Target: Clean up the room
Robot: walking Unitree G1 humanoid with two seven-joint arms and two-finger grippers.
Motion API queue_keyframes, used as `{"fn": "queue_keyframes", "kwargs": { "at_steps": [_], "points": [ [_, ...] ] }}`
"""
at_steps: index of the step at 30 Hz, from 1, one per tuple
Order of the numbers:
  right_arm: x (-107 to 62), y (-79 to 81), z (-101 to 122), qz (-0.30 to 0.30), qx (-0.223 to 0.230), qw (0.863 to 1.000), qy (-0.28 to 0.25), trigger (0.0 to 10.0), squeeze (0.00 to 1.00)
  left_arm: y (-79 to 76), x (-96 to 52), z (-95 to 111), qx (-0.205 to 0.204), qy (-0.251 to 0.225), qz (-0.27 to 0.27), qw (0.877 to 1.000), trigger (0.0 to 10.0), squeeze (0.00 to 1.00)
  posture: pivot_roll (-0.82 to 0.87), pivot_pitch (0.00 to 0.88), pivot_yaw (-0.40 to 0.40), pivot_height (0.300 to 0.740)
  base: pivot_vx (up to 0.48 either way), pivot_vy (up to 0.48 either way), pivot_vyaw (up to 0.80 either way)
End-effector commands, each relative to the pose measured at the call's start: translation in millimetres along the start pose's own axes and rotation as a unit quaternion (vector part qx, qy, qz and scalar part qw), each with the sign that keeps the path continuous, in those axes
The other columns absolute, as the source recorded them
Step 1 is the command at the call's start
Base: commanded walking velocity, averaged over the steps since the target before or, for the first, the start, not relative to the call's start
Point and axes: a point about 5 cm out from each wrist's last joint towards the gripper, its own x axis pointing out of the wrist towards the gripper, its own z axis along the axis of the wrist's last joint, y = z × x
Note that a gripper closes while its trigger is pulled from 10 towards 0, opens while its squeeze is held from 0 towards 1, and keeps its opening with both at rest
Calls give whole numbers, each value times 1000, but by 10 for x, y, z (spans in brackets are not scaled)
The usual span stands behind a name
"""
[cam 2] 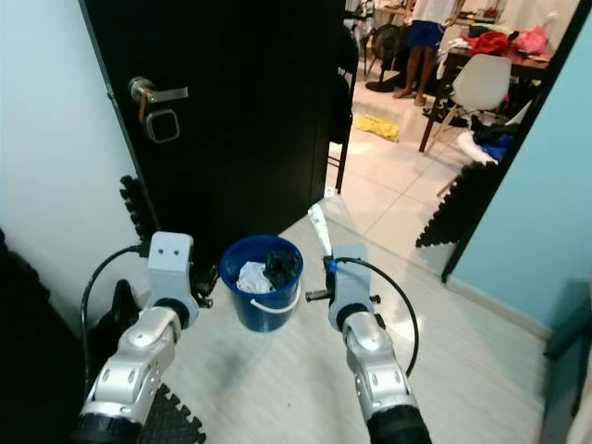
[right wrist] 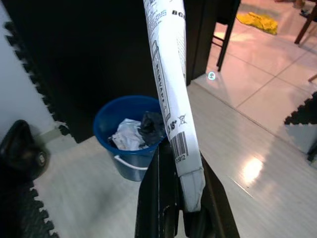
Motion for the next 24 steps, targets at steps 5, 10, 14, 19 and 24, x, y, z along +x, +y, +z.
{"fn": "queue_keyframes", "kwargs": {
  "at_steps": [5, 10, 14, 19, 24],
  "points": [
    [9, -57, 7, -11, 5, 1000, 1, 10000, 0, -17, 9, -2, -4, 2, -6, 1000, 10000, 0, 55, 0, -57, 740, 349, 0, 0],
    [10, -63, 5, -12, 4, 1000, 2, 10000, 0, -17, 8, 0, -4, 2, -8, 1000, 10000, 0, 55, 0, -55, 740, 361, 0, 0],
    [9, -61, 2, -14, 4, 1000, 3, 10000, 0, -17, 12, 3, -4, 2, -10, 1000, 10000, 0, 54, 0, -52, 740, 365, 0, 0],
    [5, -64, -7, -15, 6, 1000, 3, 10000, 0, -25, 17, 6, -3, 2, -12, 1000, 10000, 0, 53, 0, -51, 740, 368, 0, 0],
    [4, -65, -13, -15, 7, 1000, 6, 10000, 0, -28, 19, 8, -3, 2, -14, 1000, 10000, 0, 53, 0, -50, 740, 368, 0, 0]
  ]
}}
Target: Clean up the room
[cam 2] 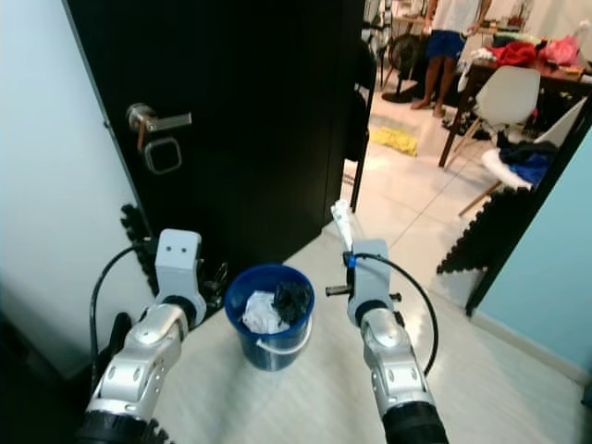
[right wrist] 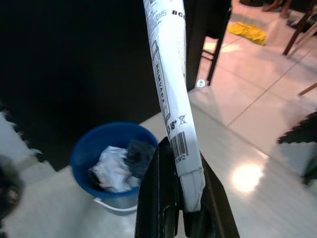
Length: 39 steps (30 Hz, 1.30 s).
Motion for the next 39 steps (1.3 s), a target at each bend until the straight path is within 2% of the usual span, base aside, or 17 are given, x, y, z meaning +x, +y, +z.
{"fn": "queue_keyframes", "kwargs": {
  "at_steps": [1, 21, 23, 28, 31, 34, 39],
  "points": [
    [-3, -13, -32, -2, 4, 1000, 9, 10000, 0, 12, 3, -18, 3, 6, 1, 1000, 10000, 0, 55, 1, -50, 740, 364, 0, 0],
    [6, -16, -37, -1, -4, 1000, 12, 10000, 0, 11, -8, -27, 2, 7, 3, 1000, 10000, 0, 55, 2, -54, 740, 364, 0, -73],
    [12, 10, -37, 9, -30, 999, 15, 10000, 0, 11, -11, -30, 1, 7, 3, 1000, 10000, 0, 55, 3, -56, 740, 366, 0, 0],
    [21, 48, -45, 18, -50, 998, 19, 10000, 0, 10, -11, -28, 1, 6, 4, 1000, 10000, 0, 56, 2, -58, 740, 364, 0, 320],
    [22, 50, -46, 14, -47, 999, 17, 10000, 0, 7, -13, -28, 0, 6, 4, 1000, 10000, 0, 57, 1, -59, 740, 364, 0, 773],
    [26, 29, -49, 5, -25, 999, 19, 10000, 0, 8, -13, -27, 0, 6, 4, 1000, 10000, 0, 57, 2, -60, 740, 364, 0, 0],
    [27, 9, -61, 5, -27, 999, 24, 10000, 0, 13, -14, -31, 1, 7, 4, 1000, 10000, 0, 57, 0, -60, 740, 364, 0, 0]
  ]
}}
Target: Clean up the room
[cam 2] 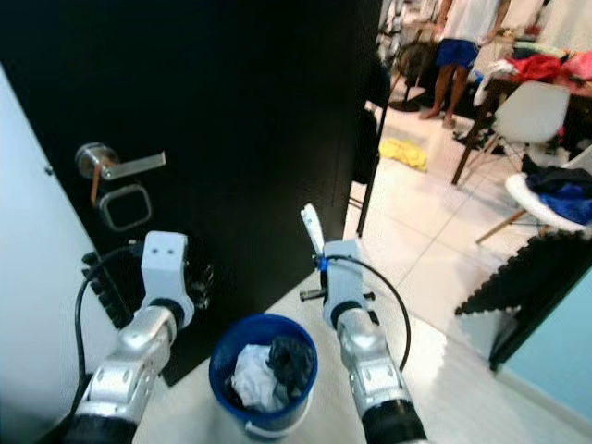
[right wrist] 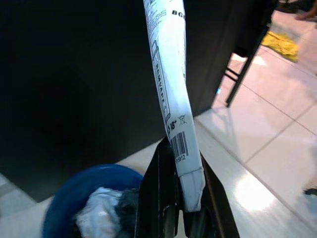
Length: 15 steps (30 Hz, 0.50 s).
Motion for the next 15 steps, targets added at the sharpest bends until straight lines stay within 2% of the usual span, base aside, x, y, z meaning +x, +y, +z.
{"fn": "queue_keyframes", "kwargs": {
  "at_steps": [1, 11, 15],
  "points": [
    [-9, -39, -62, -7, 4, 1000, 14, 10000, 0, -36, 4, -3, 1, 2, -6, 1000, 10000, 0, 57, 0, -60, 740, 364, 0, 0],
    [15, 15, -76, 12, -5, 1000, 20, 10000, 0, -42, 11, 2, 4, 1, -4, 1000, 10000, 0, 58, 0, -63, 740, 346, 0, 0],
    [23, 29, -82, 19, -10, 1000, 22, 10000, 0, -35, 9, 1, 6, -2, 3, 1000, 10000, 0, 59, 0, -65, 740, 0, 0, 0]
  ]
}}
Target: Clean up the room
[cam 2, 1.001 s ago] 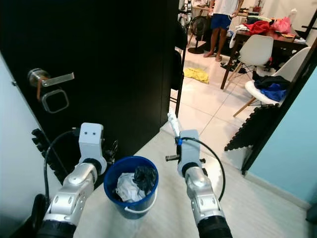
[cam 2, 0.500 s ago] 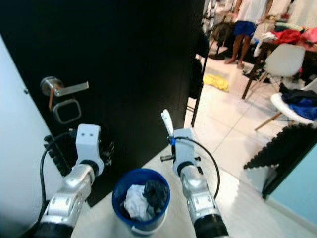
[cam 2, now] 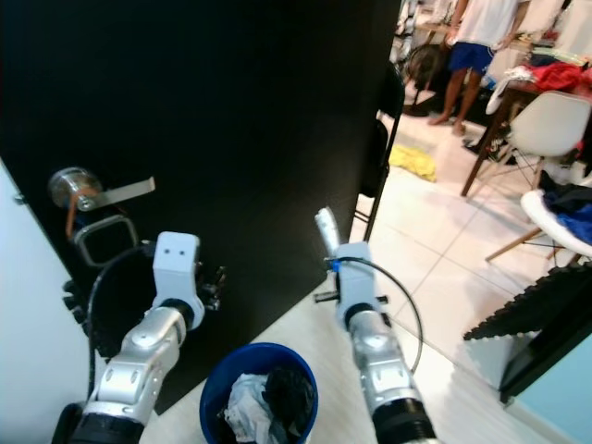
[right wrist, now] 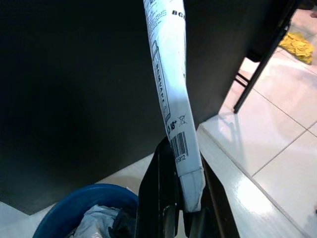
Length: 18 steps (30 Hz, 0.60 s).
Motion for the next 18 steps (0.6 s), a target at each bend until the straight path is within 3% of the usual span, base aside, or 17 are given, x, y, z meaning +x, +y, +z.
{"fn": "queue_keyframes", "kwargs": {
  "at_steps": [1, 4, 6, 10, 13, 14, 15, 16, 17, 18],
  "points": [
    [7, -78, -29, -6, -5, 1000, 10, 10000, 0, -13, -8, -36, 9, 4, 1, 1000, 10000, 0, 60, 0, -68, 740, 0, 0, 0],
    [30, -69, -50, 5, -15, 1000, 20, 10000, 0, -5, -13, -51, 15, 7, 4, 1000, 10000, 0, 61, 0, -69, 740, 0, 0, 0],
    [81, -47, -127, 24, -33, 998, 47, 10000, 0, -15, -14, -92, 48, 18, -10, 999, 10000, 0, 69, 19, -83, 740, 0, 0, 0],
    [105, -32, -167, 36, -41, 997, 61, 10000, 0, -20, -15, -122, 68, 28, -20, 997, 10000, 0, 71, 30, -85, 740, 0, 0, 0],
    [129, 12, -235, 62, -75, 992, 85, 10000, 0, -46, 4, -220, 112, 55, -53, 991, 10000, 0, 72, 43, -87, 740, 0, 0, 0],
    [131, 117, -336, 108, -115, 981, 115, 10000, 0, -42, -23, -342, 182, 80, -98, 975, 10000, 0, 48, 133, -91, 740, 0, 0, 0],
    [131, 117, -336, 108, -115, 981, 115, 10000, 0, -42, -23, -342, 182, 80, -98, 975, 10000, 0, 48, 133, -91, 740, 0, 0, 0],
    [122, 195, -423, 144, -149, 968, 140, 10000, 0, -18, -59, -445, 238, 100, -134, 957, 10000, 0, 47, 143, -92, 740, 0, 0, 0],
    [122, 195, -423, 144, -149, 968, 140, 10000, 0, -18, -59, -445, 238, 100, -134, 957, 10000, 0, 47, 143, -92, 740, 0, 0, 0],
    [103, 268, -511, 174, -184, 953, 163, 10000, 0, 43, -109, -511, 289, 114, -157, 938, 10000, 0, 48, 187, -101, 740, 0, 0, 0]
  ]
}}
